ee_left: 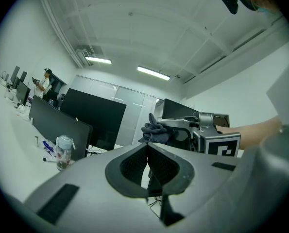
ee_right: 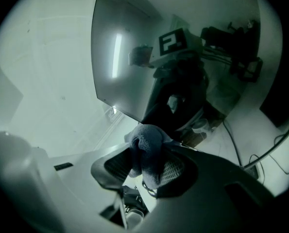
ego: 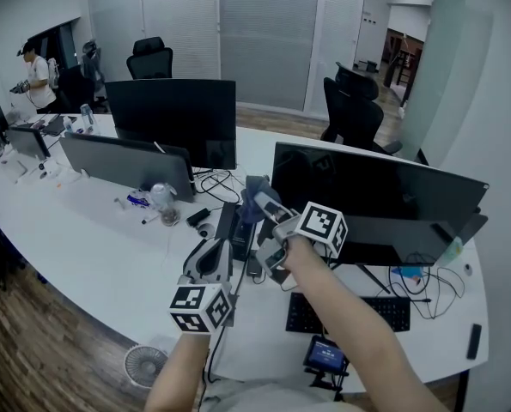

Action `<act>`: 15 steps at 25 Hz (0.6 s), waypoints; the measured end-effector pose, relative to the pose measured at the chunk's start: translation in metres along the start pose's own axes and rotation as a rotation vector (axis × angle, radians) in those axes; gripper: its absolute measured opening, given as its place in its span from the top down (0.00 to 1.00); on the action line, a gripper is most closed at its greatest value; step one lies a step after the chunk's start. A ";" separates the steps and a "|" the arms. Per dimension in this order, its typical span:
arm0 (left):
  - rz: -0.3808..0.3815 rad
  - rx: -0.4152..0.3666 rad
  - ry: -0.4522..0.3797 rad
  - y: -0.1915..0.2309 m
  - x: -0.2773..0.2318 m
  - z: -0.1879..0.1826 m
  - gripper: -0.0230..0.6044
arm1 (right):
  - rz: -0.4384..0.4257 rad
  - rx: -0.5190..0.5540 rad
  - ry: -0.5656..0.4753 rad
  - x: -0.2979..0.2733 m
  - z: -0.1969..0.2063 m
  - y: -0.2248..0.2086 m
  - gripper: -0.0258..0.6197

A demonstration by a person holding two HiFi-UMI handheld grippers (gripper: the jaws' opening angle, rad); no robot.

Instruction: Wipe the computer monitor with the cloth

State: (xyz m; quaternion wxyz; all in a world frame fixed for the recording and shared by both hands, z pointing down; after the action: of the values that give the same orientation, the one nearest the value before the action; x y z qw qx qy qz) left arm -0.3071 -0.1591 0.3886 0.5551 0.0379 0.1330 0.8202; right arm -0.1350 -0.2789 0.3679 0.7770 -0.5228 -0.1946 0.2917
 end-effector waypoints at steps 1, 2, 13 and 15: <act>0.001 -0.001 -0.001 -0.001 0.000 -0.001 0.95 | -0.002 0.003 0.001 0.000 -0.001 0.002 0.77; 0.003 -0.003 -0.002 -0.001 0.000 -0.001 0.95 | -0.005 0.006 0.001 0.001 -0.002 0.003 0.77; 0.012 -0.009 -0.010 -0.009 0.001 -0.007 0.95 | -0.021 0.038 -0.003 0.003 -0.011 0.021 0.77; 0.012 -0.012 -0.015 -0.010 0.001 -0.008 0.95 | -0.026 0.043 -0.005 0.002 -0.013 0.024 0.77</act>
State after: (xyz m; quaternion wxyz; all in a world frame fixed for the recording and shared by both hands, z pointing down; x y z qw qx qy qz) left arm -0.3004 -0.1564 0.3781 0.5514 0.0416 0.1237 0.8240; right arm -0.1311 -0.2796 0.3406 0.7915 -0.5026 -0.1968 0.2868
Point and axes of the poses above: the fingertips, and each gripper's own axes: x backward along the fingers, y to its left, z out of its underside, the point moved 9 cm from there along x, backward along the fingers, and after that the axes turned 5 degrees about y, right-handed, at the moved point
